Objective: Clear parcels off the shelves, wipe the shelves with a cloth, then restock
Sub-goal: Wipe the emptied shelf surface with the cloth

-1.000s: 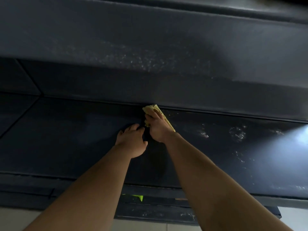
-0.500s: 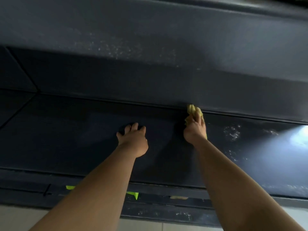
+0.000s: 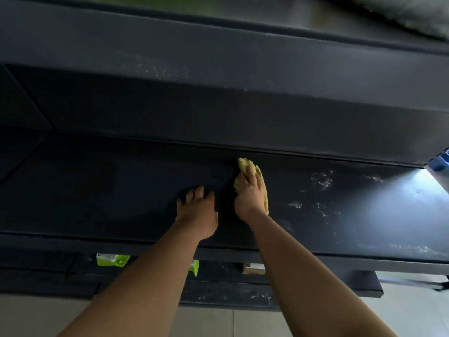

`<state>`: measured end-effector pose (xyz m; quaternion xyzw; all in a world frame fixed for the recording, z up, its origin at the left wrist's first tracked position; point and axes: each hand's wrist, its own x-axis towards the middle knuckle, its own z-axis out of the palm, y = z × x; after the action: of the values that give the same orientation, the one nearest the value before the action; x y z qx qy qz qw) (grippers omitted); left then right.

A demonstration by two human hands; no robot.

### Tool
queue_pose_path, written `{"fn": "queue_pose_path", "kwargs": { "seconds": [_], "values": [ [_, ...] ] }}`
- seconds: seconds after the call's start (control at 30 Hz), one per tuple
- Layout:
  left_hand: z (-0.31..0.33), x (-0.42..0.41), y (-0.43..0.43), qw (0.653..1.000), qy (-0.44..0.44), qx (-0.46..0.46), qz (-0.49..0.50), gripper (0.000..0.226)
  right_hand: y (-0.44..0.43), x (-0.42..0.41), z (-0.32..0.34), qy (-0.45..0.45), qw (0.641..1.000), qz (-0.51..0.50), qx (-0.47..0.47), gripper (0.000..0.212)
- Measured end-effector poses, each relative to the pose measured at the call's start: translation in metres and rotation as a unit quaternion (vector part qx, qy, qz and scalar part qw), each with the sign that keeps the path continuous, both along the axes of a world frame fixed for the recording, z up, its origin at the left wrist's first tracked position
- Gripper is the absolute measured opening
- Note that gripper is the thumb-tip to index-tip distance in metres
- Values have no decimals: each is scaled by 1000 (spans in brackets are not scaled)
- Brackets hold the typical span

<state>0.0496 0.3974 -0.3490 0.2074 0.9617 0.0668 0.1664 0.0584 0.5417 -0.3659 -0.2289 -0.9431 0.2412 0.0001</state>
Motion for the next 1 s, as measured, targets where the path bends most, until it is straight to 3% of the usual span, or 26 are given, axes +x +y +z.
{"fn": "queue_pose_path", "kwargs": {
  "seconds": [0.13, 0.3, 0.4, 0.53, 0.6, 0.8, 0.93, 1.0],
  "values": [
    [-1, 15, 5, 1000, -2, -4, -2, 60, 38, 27, 2, -13, 996, -68, 59, 71],
    [-1, 29, 3, 1000, 2, -1, -9, 60, 65, 61, 12, 20, 988, -152, 12, 73],
    [-1, 37, -3, 1000, 9, 13, -13, 59, 28, 70, 12, 81, 994, -70, -22, 78],
    [1, 47, -13, 1000, 17, 17, -12, 59, -28, 84, -4, 69, 996, 46, -9, 73],
    [-1, 52, -15, 1000, 21, 12, -15, 58, -26, 92, -10, 70, 996, 52, 0, 74],
    [-5, 61, -14, 1000, 7, 7, -19, 56, 48, 129, -13, 39, 996, -33, 68, 79],
    [-3, 59, -18, 999, 6, 1, -37, 57, 81, 144, 0, 58, 988, -143, -13, 82],
    [-1, 57, -21, 999, 2, 0, -45, 57, 70, 143, 4, 96, 985, -141, -12, 81]
  ]
}}
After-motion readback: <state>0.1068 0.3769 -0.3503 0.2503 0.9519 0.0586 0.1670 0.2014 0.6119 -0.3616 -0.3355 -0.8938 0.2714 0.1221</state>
